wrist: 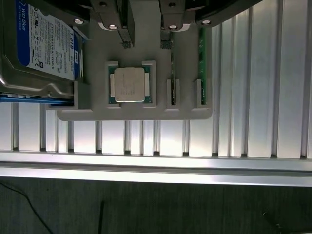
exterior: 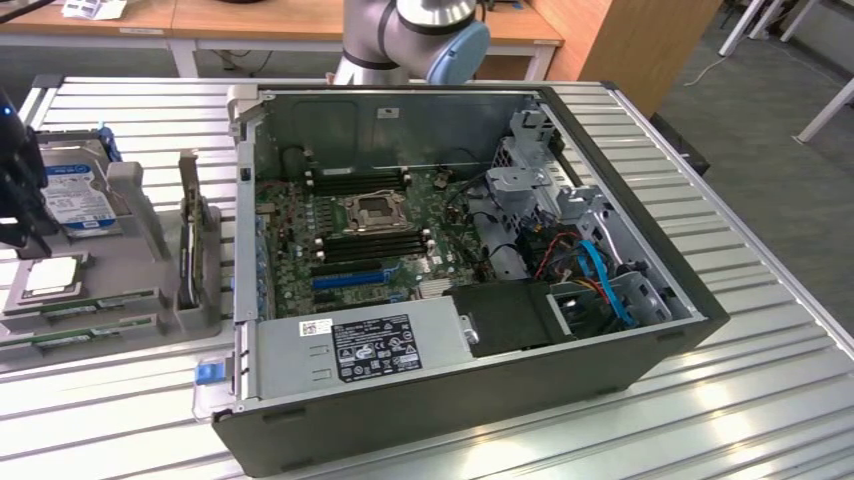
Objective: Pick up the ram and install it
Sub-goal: 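Pick up the ram and move it above insertion slot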
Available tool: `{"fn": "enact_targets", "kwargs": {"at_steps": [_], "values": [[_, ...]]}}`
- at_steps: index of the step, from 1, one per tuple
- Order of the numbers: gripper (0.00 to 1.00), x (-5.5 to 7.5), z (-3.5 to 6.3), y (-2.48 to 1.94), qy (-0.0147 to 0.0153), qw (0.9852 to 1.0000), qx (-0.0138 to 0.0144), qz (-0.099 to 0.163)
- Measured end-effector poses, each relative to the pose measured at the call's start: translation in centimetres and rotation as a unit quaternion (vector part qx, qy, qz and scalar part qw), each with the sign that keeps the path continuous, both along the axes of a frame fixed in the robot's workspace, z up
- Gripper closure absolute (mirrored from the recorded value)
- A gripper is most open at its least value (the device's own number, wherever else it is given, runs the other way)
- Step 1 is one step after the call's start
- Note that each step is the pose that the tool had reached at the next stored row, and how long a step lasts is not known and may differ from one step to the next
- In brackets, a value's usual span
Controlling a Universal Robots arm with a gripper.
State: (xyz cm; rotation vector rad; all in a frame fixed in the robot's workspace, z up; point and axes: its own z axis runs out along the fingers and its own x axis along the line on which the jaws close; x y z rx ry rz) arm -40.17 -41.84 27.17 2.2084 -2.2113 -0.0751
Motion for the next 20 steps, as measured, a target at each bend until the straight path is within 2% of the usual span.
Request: {"fn": "enact_targets", "kwargs": {"at_steps": [9,20], "values": [[0.65,0.0,0.01,-0.81,0.0001,1.0000,0.0000,0.000],[0.65,0.0,0.00,-1.57,0.0000,1.0000,0.0000,0.000]]}}
